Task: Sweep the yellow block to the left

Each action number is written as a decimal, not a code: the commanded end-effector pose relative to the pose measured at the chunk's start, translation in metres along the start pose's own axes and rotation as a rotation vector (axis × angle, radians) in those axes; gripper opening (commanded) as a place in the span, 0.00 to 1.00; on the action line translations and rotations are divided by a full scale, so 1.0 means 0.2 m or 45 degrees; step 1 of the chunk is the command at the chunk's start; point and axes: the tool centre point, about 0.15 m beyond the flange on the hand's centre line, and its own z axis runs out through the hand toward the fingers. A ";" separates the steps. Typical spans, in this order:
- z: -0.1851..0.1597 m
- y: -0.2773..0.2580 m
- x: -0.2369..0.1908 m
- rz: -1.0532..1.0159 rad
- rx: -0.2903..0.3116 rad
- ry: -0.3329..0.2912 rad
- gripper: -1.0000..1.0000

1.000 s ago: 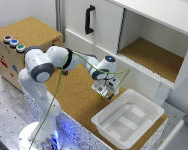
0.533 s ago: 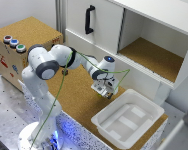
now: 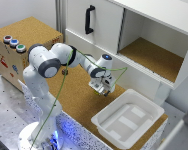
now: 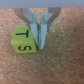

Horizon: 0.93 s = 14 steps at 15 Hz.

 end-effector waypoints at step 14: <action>0.04 -0.54 0.11 -0.078 0.057 -0.090 0.00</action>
